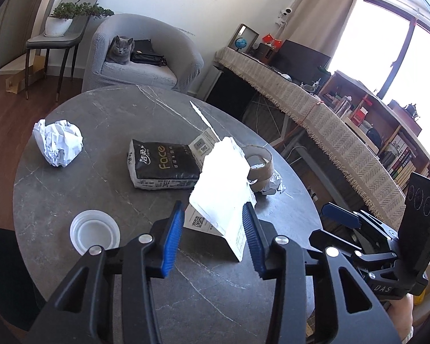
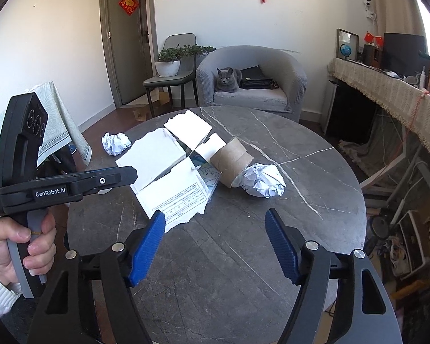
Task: Collect trash
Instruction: 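Reach the left tool to the torn white receipt and grasp it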
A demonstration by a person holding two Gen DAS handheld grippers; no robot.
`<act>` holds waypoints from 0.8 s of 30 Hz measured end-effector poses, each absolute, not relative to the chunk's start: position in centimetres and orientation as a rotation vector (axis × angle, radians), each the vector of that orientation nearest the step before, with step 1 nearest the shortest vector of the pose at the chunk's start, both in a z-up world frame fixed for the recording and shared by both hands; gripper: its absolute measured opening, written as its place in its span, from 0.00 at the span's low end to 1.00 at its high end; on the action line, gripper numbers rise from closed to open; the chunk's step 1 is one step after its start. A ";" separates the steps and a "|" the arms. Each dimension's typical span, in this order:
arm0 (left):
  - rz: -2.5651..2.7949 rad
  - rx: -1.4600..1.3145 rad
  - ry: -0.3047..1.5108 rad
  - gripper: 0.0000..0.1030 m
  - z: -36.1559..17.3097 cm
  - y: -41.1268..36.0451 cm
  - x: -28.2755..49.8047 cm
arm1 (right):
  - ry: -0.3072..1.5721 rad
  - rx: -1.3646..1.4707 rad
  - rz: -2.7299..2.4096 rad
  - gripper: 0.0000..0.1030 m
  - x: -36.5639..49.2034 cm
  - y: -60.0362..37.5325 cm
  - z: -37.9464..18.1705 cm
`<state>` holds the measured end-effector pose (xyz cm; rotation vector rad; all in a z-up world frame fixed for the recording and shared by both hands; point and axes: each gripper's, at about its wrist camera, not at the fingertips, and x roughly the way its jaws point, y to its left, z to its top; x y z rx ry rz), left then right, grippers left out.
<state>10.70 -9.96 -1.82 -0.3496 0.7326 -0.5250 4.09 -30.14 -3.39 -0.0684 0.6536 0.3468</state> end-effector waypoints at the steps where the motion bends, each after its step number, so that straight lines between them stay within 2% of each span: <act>1: -0.528 -0.356 0.733 0.42 -1.9 -10.0 11.0 | 0.652 -0.063 0.345 0.71 4.3 -30.3 -3.4; 3: -0.537 -0.369 0.736 0.42 -2.0 -10.0 11.3 | 0.651 -0.060 0.343 0.71 4.7 -30.5 -3.3; 6: -0.550 -0.386 0.743 0.36 -2.1 -10.2 11.9 | 0.652 -0.072 0.343 0.71 5.5 -30.5 -3.1; 8: -0.560 -0.395 0.744 0.27 -2.0 -10.3 12.3 | 0.646 -0.088 0.343 0.70 6.1 -30.4 -2.9; 10: -0.568 -0.394 0.744 0.21 -1.9 -10.5 12.4 | 0.643 -0.111 0.344 0.65 6.9 -30.1 -2.5; 17: -0.608 -0.371 0.739 0.09 -1.7 -10.4 12.0 | 0.633 -0.268 0.309 0.61 8.8 -28.4 -2.5; 24: -0.622 -0.356 0.735 0.05 -1.4 -9.7 11.1 | 0.637 -0.298 0.317 0.57 10.4 -27.3 -3.3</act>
